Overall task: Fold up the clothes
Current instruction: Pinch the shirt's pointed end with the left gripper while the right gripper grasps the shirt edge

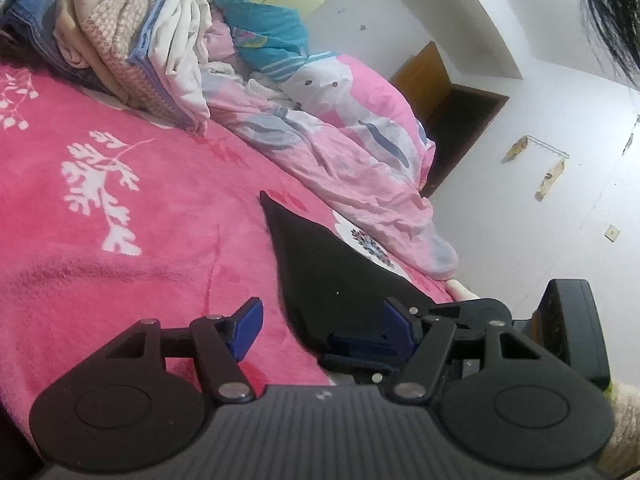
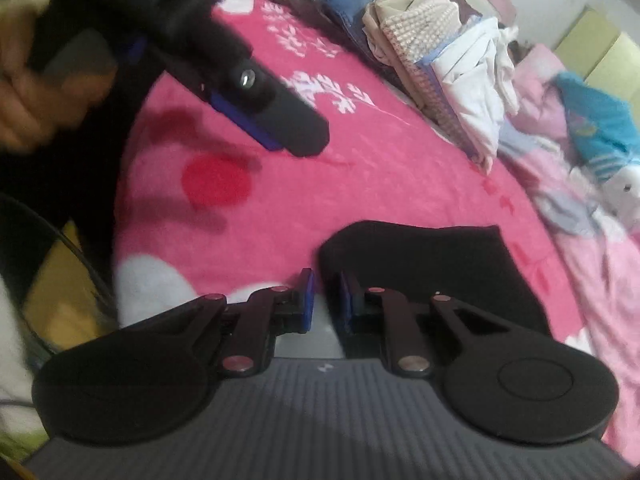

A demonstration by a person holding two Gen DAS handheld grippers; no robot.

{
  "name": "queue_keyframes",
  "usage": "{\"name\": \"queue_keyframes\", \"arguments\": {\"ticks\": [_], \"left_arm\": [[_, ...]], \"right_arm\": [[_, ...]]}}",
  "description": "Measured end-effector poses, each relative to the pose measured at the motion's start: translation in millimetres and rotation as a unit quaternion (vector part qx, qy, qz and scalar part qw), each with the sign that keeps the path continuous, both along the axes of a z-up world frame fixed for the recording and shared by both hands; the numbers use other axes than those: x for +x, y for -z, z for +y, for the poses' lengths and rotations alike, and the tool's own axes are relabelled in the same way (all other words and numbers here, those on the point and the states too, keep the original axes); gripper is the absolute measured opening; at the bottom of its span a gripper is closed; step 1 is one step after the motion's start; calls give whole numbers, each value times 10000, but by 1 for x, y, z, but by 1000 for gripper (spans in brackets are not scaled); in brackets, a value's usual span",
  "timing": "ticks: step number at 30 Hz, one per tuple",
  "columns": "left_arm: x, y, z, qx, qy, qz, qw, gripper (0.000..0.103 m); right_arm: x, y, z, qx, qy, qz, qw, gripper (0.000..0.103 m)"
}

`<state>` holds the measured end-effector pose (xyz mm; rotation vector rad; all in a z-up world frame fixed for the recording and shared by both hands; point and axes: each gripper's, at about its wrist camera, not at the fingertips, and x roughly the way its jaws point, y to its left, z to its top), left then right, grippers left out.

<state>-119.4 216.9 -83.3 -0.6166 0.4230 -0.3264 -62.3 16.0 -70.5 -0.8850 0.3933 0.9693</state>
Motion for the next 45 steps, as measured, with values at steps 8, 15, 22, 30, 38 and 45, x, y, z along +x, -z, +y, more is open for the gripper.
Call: {"name": "queue_keyframes", "arguments": {"ticks": [8, 15, 22, 30, 38, 45], "left_arm": [[17, 1, -10, 3, 267, 45, 9996, 65], [44, -4, -30, 241, 573, -54, 9981, 58], [75, -2, -33, -53, 801, 170, 9966, 35], [90, 1, -38, -39, 1020, 365, 9941, 17], [93, 7, -27, -552, 1039, 499, 9918, 0], [95, 16, -6, -1080, 850, 657, 9883, 0]], "right_arm": [[76, -20, -70, 2811, 1516, 2821, 9047, 1], [111, 18, -118, 4122, 2082, 4515, 7635, 1], [104, 28, -118, 4176, 1862, 4471, 7688, 2], [98, 25, -115, 4020, 1506, 3989, 8103, 4], [96, 29, -117, 4017, 1464, 3808, 8199, 4], [95, 30, -116, 4005, 1424, 3725, 8249, 4]]}}
